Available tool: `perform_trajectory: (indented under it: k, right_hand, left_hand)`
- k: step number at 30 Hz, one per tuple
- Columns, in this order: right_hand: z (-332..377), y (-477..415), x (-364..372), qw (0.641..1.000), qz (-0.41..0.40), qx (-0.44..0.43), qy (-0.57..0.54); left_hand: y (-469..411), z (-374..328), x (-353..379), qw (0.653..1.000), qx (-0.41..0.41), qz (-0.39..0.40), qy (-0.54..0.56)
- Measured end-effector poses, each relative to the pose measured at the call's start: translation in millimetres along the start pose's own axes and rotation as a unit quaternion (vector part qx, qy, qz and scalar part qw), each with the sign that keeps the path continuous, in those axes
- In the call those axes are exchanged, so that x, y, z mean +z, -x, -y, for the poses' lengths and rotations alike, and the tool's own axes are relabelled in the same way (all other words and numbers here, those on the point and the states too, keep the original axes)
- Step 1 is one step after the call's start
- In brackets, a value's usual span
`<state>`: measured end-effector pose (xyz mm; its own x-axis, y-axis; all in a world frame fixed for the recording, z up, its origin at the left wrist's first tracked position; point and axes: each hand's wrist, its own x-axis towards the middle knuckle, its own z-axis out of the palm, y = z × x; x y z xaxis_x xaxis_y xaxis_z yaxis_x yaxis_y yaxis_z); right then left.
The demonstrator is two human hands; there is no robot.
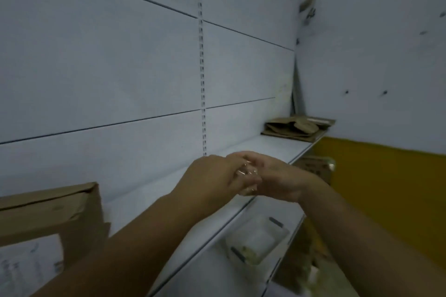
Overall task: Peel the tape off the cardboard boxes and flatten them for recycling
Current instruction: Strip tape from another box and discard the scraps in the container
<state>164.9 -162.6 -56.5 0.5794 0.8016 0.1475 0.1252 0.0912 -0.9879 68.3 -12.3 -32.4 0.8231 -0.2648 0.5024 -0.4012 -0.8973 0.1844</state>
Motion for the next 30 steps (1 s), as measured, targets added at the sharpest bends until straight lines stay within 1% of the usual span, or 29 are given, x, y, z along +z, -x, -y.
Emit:
perform_trajectory:
  k: [1, 3, 5, 7, 8, 10, 11, 13, 16, 17, 18, 20, 22, 24, 25, 26, 27, 29, 30]
  right_hand:
    - [-2.4, 13.6, -16.4, 0.999, 0.034, 0.028, 0.016]
    - [-9.7, 36.0, -47.3, 0.994, 0.09, 0.059, 0.008]
    - [-19.7, 51.7, -76.2, 0.991, 0.114, 0.074, -0.014]
    - [-31.9, 62.0, -103.6, 0.983, 0.141, 0.113, -0.02]
    - [-39.5, 65.6, -116.5, 0.977, 0.155, 0.146, -0.022]
    - [-63.1, 70.7, -140.1, 0.962, 0.18, 0.205, -0.022]
    - [-77.6, 71.8, -152.6, 0.957, 0.186, 0.221, -0.019]
    - [-107.2, 71.4, -178.5, 0.951, 0.192, 0.241, -0.03]
    - [-152.1, 80.3, -225.2, 0.937, 0.197, 0.281, -0.062]
    - [-165.1, 85.4, -241.5, 0.932, 0.187, 0.302, -0.076]
    - [-177.9, 90.1, -257.1, 0.93, 0.16, 0.322, -0.083]
    - [-195.7, 90.1, -279.7, 0.928, 0.086, 0.362, -0.032]
    - [-209.5, 69.9, -289.6, 0.927, 0.018, 0.373, 0.028]
    - [-228.4, 42.1, -293.7, 0.938, -0.067, 0.338, 0.042]
    - [-240.1, 29.9, -294.7, 0.94, -0.104, 0.323, 0.038]
    - [-252.8, 20.1, -295.6, 0.939, -0.129, 0.319, 0.03]
    - [-266.2, 13.4, -296.5, 0.935, -0.141, 0.325, 0.027]
    - [-295.3, 3.5, -296.0, 0.923, -0.13, 0.359, 0.047]
    - [-308.3, -0.7, -295.2, 0.916, -0.115, 0.375, 0.08]
  left_hand:
    - [-3.5, -10.8, 12.1, 0.999, 0.028, 0.019, -0.026]
    - [-11.6, -33.1, 38.5, 0.997, 0.063, 0.032, -0.009]
    - [-14.8, -50.8, 68.9, 0.996, 0.079, 0.009, 0.038]
    - [-15.9, -62.0, 101.4, 0.992, 0.11, -0.049, 0.043]
    - [-15.6, -64.5, 118.2, 0.992, 0.098, -0.045, 0.065]
    - [-16.3, -65.2, 156.9, 0.99, 0.055, -0.064, 0.11]
    - [-18.6, -65.5, 179.2, 0.986, 0.03, -0.093, 0.132]
    - [-24.6, -68.9, 215.0, 0.974, -0.039, -0.092, 0.202]
    - [-34.2, -70.5, 263.6, 0.96, -0.078, -0.093, 0.252]
    - [-34.6, -67.4, 280.4, 0.953, -0.098, -0.092, 0.27]
    - [-35.4, -61.8, 296.7, 0.943, -0.134, -0.082, 0.295]
    - [-39.6, -47.7, 321.9, 0.914, -0.213, -0.027, 0.345]
    - [-43.7, -30.0, 343.6, 0.869, -0.297, 0.046, 0.392]
    - [-43.2, -10.2, 367.0, 0.818, -0.393, 0.088, 0.41]
    - [-41.2, 0.8, 377.1, 0.788, -0.44, 0.083, 0.422]
    - [-38.7, 13.1, 383.9, 0.766, -0.476, 0.062, 0.427]
    - [-36.8, 25.5, 387.8, 0.753, -0.501, 0.028, 0.426]
    - [-37.9, 51.5, 391.1, 0.758, -0.528, -0.04, 0.381]
    - [-41.2, 63.1, 391.1, 0.765, -0.536, -0.061, 0.353]
